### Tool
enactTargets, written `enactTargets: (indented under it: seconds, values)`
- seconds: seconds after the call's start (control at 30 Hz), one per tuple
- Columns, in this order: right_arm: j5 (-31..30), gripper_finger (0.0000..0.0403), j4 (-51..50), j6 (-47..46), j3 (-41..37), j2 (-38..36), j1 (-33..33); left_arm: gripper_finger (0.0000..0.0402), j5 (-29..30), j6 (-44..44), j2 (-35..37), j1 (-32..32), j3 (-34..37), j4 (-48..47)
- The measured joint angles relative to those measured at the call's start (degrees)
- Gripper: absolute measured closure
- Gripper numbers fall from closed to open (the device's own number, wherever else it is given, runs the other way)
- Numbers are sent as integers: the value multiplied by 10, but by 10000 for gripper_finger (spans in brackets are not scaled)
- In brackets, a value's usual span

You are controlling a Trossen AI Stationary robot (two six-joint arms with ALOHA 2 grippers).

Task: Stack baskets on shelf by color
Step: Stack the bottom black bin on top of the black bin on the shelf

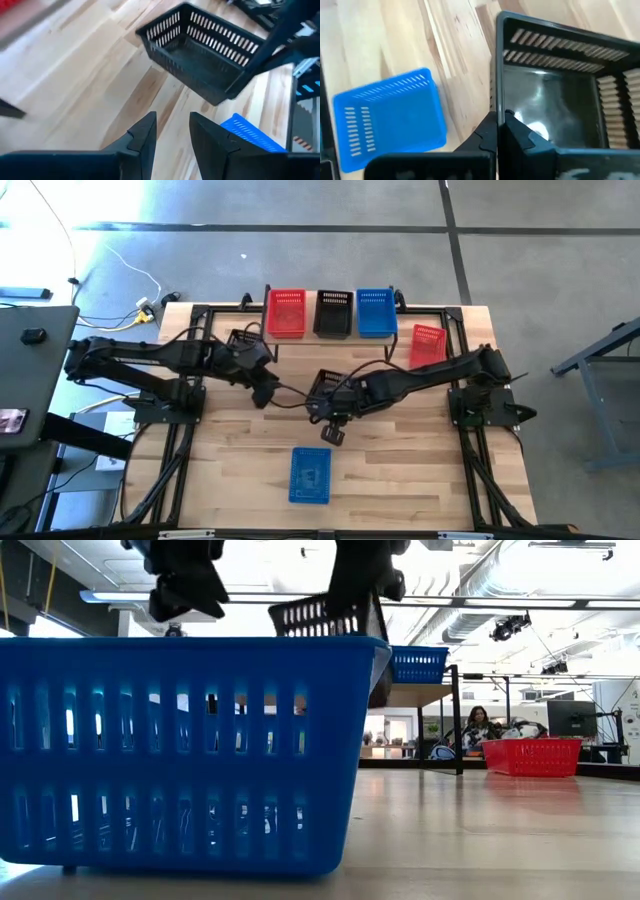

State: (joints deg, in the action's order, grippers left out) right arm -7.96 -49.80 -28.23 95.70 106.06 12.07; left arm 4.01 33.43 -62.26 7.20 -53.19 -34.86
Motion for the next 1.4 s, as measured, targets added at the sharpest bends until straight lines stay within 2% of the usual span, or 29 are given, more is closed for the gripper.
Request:
enactTargets:
  seconds: [0.37,0.5,0.83,1.13,1.4]
  values:
    - [-55,403,16,47,0,-69,-5,296,28,-58,72,8,0,-44]
    - [-63,403,17,100,0,-98,-13,296,43,-68,80,12,0,-45]
    - [-144,403,18,286,0,-157,-69,296,46,-76,80,35,0,-46]
    - [-111,403,29,461,0,-164,-158,296,99,-86,80,63,0,-43]
    - [-60,403,29,511,0,-164,-235,296,119,-86,80,86,0,-43]
